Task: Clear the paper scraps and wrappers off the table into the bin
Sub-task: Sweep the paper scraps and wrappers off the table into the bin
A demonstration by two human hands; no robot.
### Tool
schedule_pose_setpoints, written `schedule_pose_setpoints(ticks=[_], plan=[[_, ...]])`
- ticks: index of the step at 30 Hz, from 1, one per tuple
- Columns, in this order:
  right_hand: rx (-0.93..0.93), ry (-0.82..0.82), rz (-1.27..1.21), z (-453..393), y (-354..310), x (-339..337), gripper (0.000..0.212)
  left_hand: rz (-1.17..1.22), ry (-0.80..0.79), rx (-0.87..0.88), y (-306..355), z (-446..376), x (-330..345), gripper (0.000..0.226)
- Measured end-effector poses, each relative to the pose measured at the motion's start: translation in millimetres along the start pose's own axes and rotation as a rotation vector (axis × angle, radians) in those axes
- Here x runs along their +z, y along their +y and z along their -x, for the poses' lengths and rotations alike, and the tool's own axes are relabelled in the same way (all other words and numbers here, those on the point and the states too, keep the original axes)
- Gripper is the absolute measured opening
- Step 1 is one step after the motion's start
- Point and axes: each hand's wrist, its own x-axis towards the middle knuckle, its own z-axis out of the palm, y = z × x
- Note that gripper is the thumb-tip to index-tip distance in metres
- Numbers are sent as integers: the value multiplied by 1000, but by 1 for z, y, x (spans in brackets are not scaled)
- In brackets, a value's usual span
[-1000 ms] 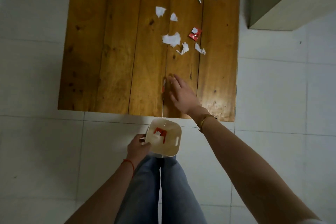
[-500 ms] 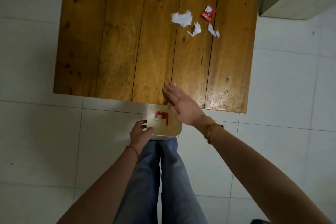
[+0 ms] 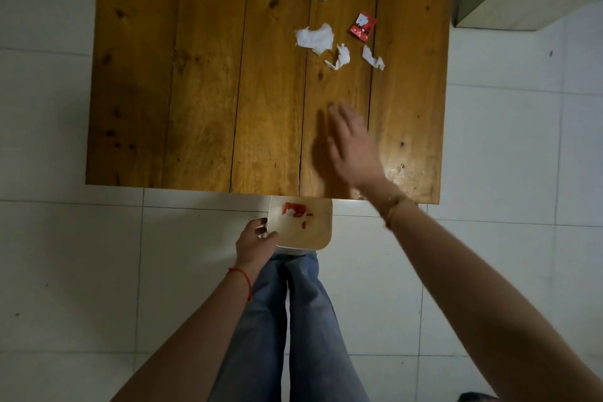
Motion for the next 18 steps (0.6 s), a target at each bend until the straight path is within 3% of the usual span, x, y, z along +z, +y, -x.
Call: schedule_pose_setpoints(ticks=[3, 9, 15, 18], plan=[[87, -14, 60, -51, 17, -17, 61, 7, -1, 6, 1, -1, 1, 39], [59, -65, 18, -107, 18, -25, 64, -39, 7, 22, 3, -1, 2, 42], [-144, -187, 57, -64, 4, -10, 58, -32, -4, 6, 9, 4, 3, 43], [-208, -129, 32, -32, 6, -2, 56, -25, -13, -3, 9, 5, 3, 42]])
